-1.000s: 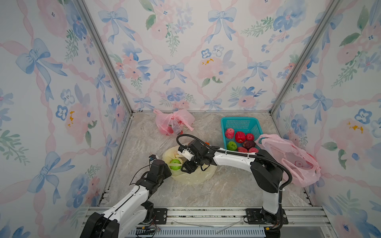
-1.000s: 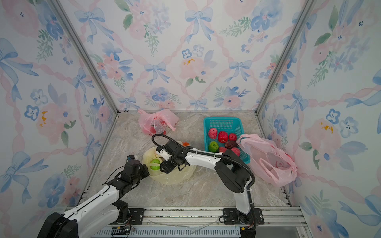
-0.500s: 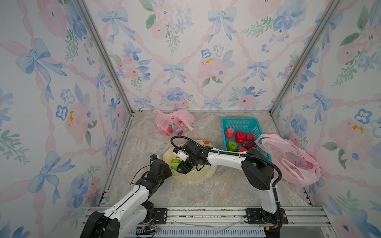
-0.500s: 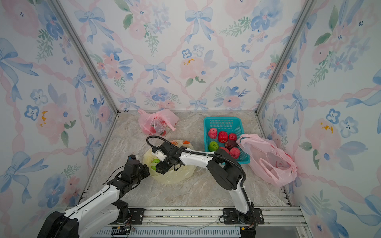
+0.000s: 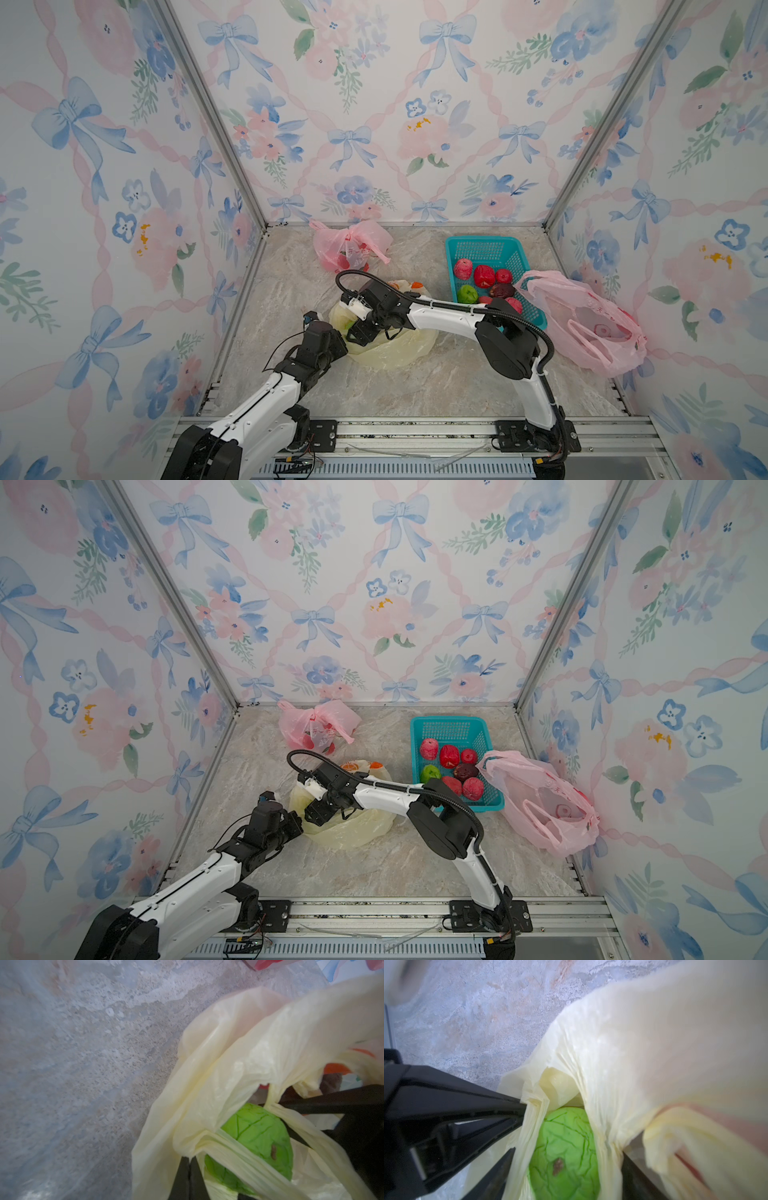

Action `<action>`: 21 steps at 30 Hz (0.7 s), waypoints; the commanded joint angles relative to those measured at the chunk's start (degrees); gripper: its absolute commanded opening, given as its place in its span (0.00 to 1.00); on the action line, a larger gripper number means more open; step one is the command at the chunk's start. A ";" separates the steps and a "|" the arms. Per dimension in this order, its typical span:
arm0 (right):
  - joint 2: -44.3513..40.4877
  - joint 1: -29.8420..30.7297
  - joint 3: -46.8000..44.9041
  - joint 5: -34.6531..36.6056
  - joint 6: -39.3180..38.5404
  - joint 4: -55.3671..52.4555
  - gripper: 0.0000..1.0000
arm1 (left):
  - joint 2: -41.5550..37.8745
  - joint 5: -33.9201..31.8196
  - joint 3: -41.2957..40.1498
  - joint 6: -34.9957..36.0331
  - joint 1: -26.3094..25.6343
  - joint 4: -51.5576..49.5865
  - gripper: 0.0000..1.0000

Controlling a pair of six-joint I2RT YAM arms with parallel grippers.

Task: Untie the knot of a plastic bag & take out the apple
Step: Pick up the apple from the plastic bag.

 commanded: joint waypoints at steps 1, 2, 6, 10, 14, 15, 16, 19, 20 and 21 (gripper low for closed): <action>1.77 0.86 2.05 0.00 -0.18 -3.12 0.75 | -0.23 0.70 0.78 1.22 0.46 0.56 0.00; 2.06 0.86 2.29 0.05 -0.23 -3.46 0.75 | -0.16 0.78 0.83 1.21 0.47 0.58 0.00; 2.13 0.91 2.54 1.33 -0.39 -3.59 0.68 | -0.11 0.62 1.07 1.30 0.43 0.41 0.00; 0.51 0.86 1.37 2.84 -0.99 -3.68 0.61 | -0.84 0.21 1.13 1.39 0.46 -0.24 0.00; -3.03 0.45 -1.78 5.26 -2.43 -3.82 0.59 | -2.08 -0.44 1.18 1.33 0.49 -1.08 0.00; -3.92 0.40 -2.43 6.10 -2.99 -4.53 0.59 | -2.41 -0.64 1.34 1.39 0.53 -1.30 0.00; -4.70 0.26 -2.96 6.86 -3.66 -5.29 0.59 | -2.66 -0.76 1.43 1.40 0.55 -1.56 0.00; -7.42 -0.09 -5.42 10.24 -6.24 -7.91 0.59 | -3.65 -1.14 1.61 1.64 0.69 -2.33 0.00; -8.41 -0.24 -6.39 11.20 -7.14 -8.55 0.59 | -3.83 -1.31 1.78 1.71 0.69 -2.58 0.00; -9.43 -0.51 -7.38 11.79 -7.92 -9.23 0.59 | -4.03 -1.47 1.75 1.83 0.74 -2.83 0.00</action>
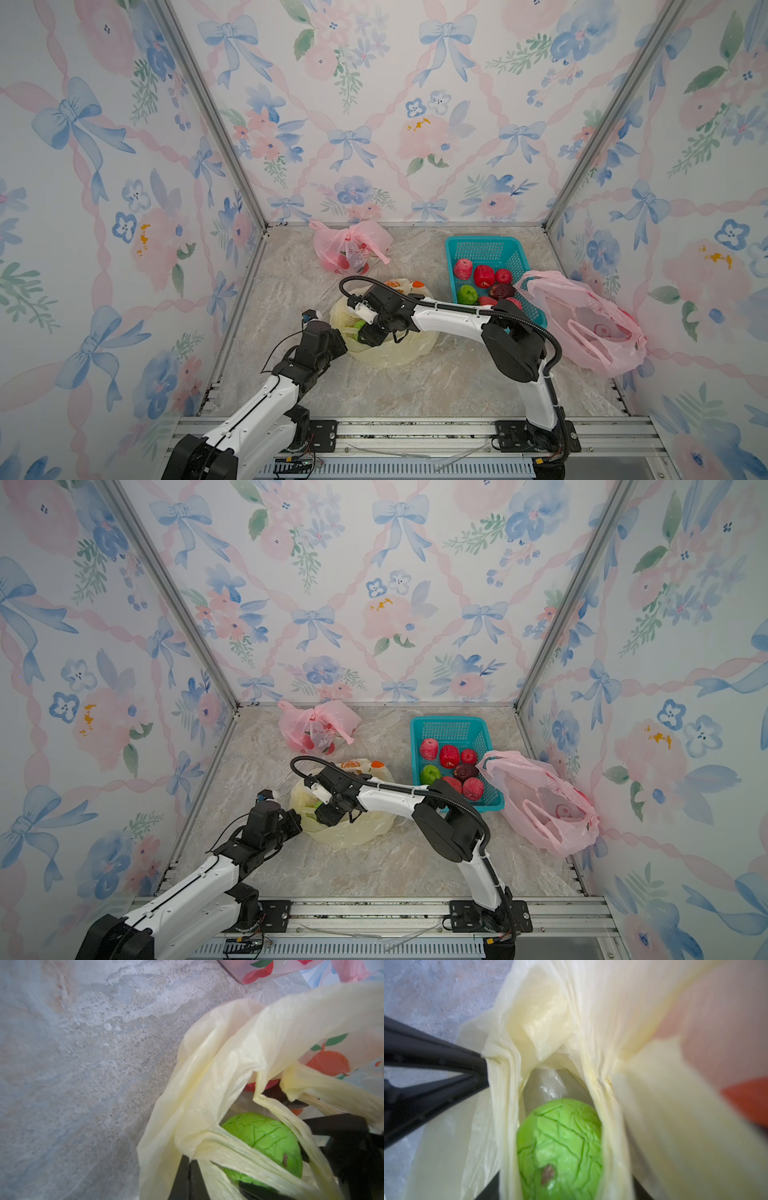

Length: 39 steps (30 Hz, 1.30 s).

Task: Untie the knot of a plastic bag & take out the apple
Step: Pick up the apple from the plastic bag, then place the apple in the basket.

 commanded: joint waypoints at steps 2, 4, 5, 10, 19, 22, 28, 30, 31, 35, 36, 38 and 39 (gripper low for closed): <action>-5.97 -1.09 -4.22 4.42 -4.51 -4.93 0.59 | -1.22 -1.31 1.14 1.69 0.52 -2.14 0.00; -8.13 -1.65 -6.10 4.35 -4.88 -5.24 0.59 | -1.21 -1.44 0.85 1.67 0.65 -2.14 0.00; -9.51 -1.94 -7.03 4.28 -4.85 -5.20 0.59 | -1.26 -1.37 0.70 1.61 0.69 -2.15 0.00; -19.82 -5.73 -12.39 -4.76 -0.46 1.35 0.58 | -1.19 -1.45 0.53 1.77 0.66 -2.33 0.00; -34.47 -20.72 -15.09 -22.35 12.29 12.70 0.59 | -0.44 -0.74 1.56 2.65 0.58 -2.56 0.00; -35.94 -27.29 -14.65 -19.61 12.97 9.85 0.59 | -0.93 -0.73 1.64 2.72 0.54 -2.87 0.00; -34.29 -38.87 -14.96 -5.95 12.01 2.68 0.59 | -2.66 -0.82 1.72 2.73 0.48 -3.62 0.00; -32.04 -41.02 -14.53 3.61 9.42 -0.13 0.59 | -3.33 -0.88 2.06 3.05 0.49 -4.01 0.00; -30.81 -41.83 -14.15 6.56 8.61 -1.10 0.59 | -3.44 -0.92 2.30 3.17 0.45 -4.35 0.00; -25.24 -44.59 -13.21 14.91 6.06 -1.65 0.59 | -3.76 -0.90 3.40 3.82 0.38 -5.51 0.00; -24.28 -45.24 -12.88 16.24 5.69 -0.99 0.59 | -3.80 -1.01 3.65 3.92 0.30 -5.59 0.00; -20.04 -46.33 -11.25 18.01 4.98 -0.95 0.59 | -3.79 -1.00 4.00 4.22 0.18 -5.83 0.00; -18.55 -46.67 -10.53 19.34 4.49 -0.50 0.59 | -3.72 -1.04 4.14 4.26 0.07 -6.10 0.00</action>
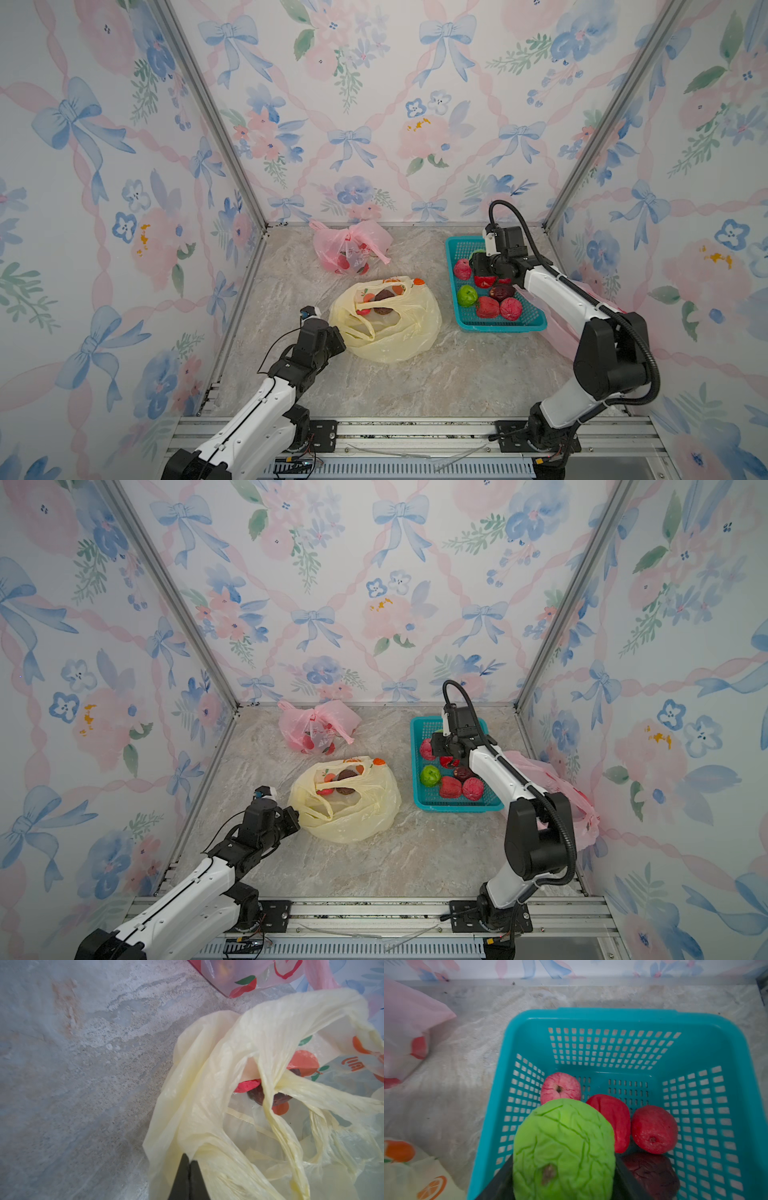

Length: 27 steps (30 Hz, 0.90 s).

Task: Untie the knot of a plastic bag & take out the apple
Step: Place the apple in the basket.

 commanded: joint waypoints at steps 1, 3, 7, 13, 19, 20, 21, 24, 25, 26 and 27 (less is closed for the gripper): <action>4.14 -1.66 3.65 8.69 -3.07 -1.42 0.59 | -0.66 -0.61 1.65 1.87 -0.36 -1.87 0.00; 6.73 -2.05 5.52 10.98 -4.09 -1.51 0.58 | -0.57 -0.49 1.96 2.13 -0.48 -2.53 0.00; 9.41 -3.21 7.22 12.29 -4.96 -1.91 0.59 | -0.72 -0.75 2.94 2.93 -0.82 -4.32 0.06; 10.97 -5.53 6.99 10.42 -4.57 -1.72 0.65 | -3.25 -2.34 5.99 4.95 -2.24 -7.91 0.20; 13.49 -7.11 8.93 7.73 -4.01 -2.75 0.65 | -5.56 -4.09 9.86 6.63 -3.53 -10.80 0.26; 13.71 -7.19 9.21 7.46 -4.00 -2.86 0.65 | -6.02 -4.31 10.15 6.73 -3.73 -11.00 0.26; 13.90 -7.25 9.43 7.13 -3.97 -2.96 0.65 | -6.32 -4.56 10.40 6.73 -3.74 -11.17 0.27; 14.32 -7.51 10.02 6.49 -3.94 -3.10 0.65 | -6.89 -4.80 10.74 6.93 -3.82 -11.84 0.28; 14.53 -7.69 10.33 6.45 -3.97 -3.34 0.65 | -6.89 -4.84 10.79 6.96 -3.78 -12.04 0.28; 14.76 -7.85 10.69 6.25 -3.99 -3.68 0.66 | -6.90 -4.85 10.79 7.05 -3.80 -12.27 0.29; 15.10 -8.01 11.07 6.02 -4.04 -4.04 0.68 | -6.88 -4.87 10.77 7.11 -3.76 -12.46 0.29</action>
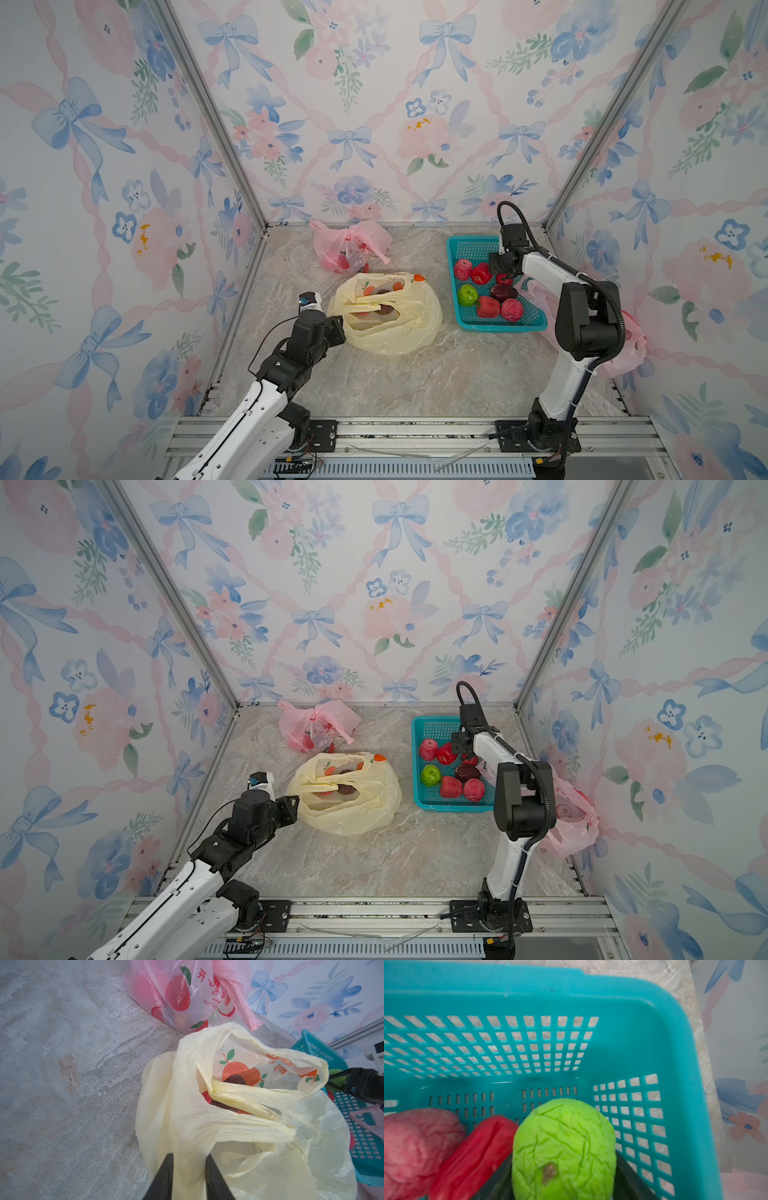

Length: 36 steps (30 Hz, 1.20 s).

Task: Untie the knot of a plastic bag & take out the apple
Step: Place the apple in the basket, then pick up the apple from the plastic bag.

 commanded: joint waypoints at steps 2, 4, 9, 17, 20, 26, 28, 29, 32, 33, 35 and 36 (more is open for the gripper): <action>1.69 -0.93 2.57 -2.08 0.12 -3.50 0.70 | -0.33 -1.19 0.47 1.77 -0.36 -2.41 0.31; 1.58 -1.03 2.51 -2.66 0.04 -3.59 0.73 | -0.18 -1.05 -0.24 1.82 -0.30 -2.47 0.33; -0.44 -1.00 2.00 -5.71 -0.30 -3.68 0.83 | 0.17 -0.37 -2.46 0.98 -0.33 -2.34 0.34; -13.13 8.96 -2.73 -21.90 -6.18 -3.50 0.81 | 0.47 -3.56 1.95 4.30 -0.45 -2.12 0.35; -17.72 16.54 -3.15 -25.03 -6.68 -5.01 0.74 | 3.23 -5.84 4.92 7.98 -0.58 -1.74 0.37; -20.91 28.33 -3.81 -37.45 -1.78 -1.55 0.61 | 11.48 -9.72 8.45 15.38 1.30 4.33 0.53; -19.88 32.60 -2.83 -38.55 -0.33 -0.25 0.60 | 15.62 -6.91 9.87 16.22 3.88 7.00 0.58; -19.04 34.23 -1.81 -38.34 -0.24 -0.49 0.60 | 17.51 -5.71 10.39 16.50 4.72 7.93 0.59; -13.95 38.91 2.12 -32.83 -0.50 -2.54 0.58 | 23.54 -3.78 12.58 17.59 6.06 9.83 0.61; -12.16 39.96 3.28 -31.16 -0.04 -2.61 0.57 | 25.41 -3.56 13.30 18.03 6.10 10.27 0.61; -8.84 41.62 5.80 -29.63 0.75 -3.20 0.57 | 28.30 -2.59 14.20 18.69 6.16 11.21 0.62; -7.22 42.51 7.22 -27.25 1.31 -3.41 0.56 | 29.44 -1.89 14.43 18.80 6.14 11.72 0.63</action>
